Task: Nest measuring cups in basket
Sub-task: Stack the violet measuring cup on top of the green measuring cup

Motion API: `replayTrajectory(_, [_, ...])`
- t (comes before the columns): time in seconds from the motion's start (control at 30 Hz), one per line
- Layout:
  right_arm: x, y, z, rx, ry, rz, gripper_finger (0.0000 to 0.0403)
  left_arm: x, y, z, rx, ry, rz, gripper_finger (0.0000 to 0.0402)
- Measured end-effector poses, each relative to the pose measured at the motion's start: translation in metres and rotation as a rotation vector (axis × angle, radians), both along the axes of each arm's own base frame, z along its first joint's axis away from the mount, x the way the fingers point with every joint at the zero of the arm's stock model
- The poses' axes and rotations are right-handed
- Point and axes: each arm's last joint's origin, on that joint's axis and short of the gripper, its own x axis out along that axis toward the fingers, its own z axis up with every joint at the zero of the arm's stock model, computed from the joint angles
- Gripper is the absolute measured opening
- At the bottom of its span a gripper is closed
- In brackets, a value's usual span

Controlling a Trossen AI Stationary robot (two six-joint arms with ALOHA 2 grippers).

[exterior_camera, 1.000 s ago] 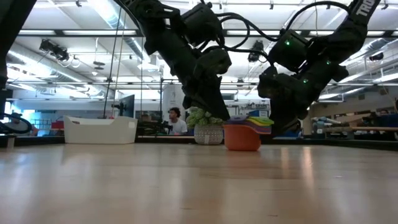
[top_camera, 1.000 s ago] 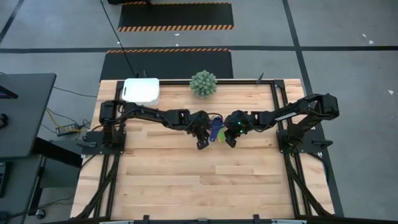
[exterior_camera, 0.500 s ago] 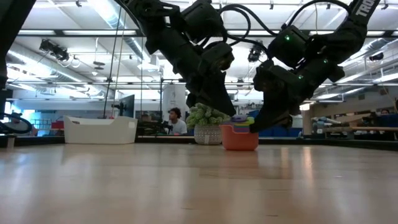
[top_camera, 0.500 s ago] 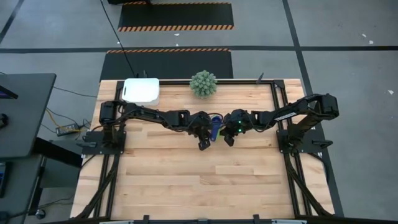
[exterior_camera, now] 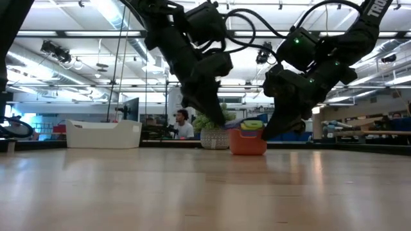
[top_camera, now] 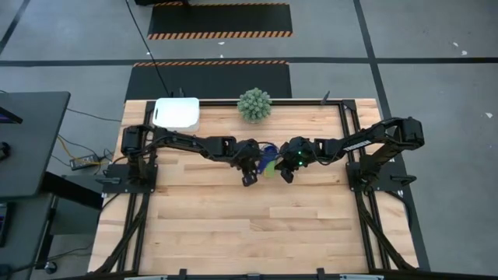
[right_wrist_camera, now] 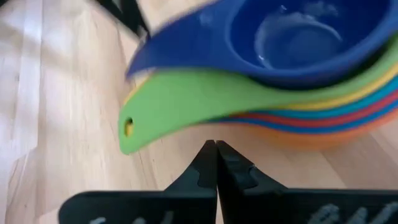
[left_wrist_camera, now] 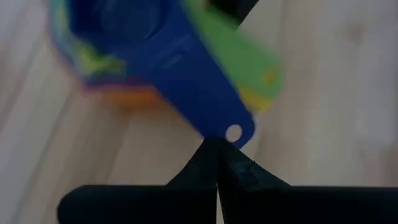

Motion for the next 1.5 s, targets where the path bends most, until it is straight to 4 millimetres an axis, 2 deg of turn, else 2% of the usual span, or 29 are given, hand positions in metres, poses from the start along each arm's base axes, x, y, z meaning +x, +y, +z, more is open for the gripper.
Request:
replayTrajectory(0.33, [-0.001,0.001,-0.001,0.006,0.010,0.020,0.0000,0.000,0.001,0.001,-0.004,-0.008,-0.003,0.0000])
replayTrajectory(0.63, [-0.001,0.000,-0.001,-0.012,0.008,0.035,0.0000,-0.014,0.012,0.034,0.037,-0.045,0.012,0.0000])
replayTrajectory(0.73, [-0.001,0.000,-0.001,-0.018,0.008,0.038,0.0000,-0.018,0.016,0.030,0.070,0.010,0.033,0.0000])
replayTrajectory(0.87, [-0.001,0.000,-0.001,-0.018,0.008,0.036,0.0000,-0.014,0.018,0.010,0.062,0.071,0.028,0.0000])
replayTrajectory(1.1, [-0.001,-0.001,-0.001,-0.018,0.009,0.035,0.0000,-0.001,0.016,-0.010,0.016,0.033,-0.004,0.0000])
replayTrajectory(1.5, [0.000,-0.001,0.000,-0.041,-0.005,0.051,0.0000,0.008,0.010,-0.005,-0.057,-0.072,-0.054,0.0000])
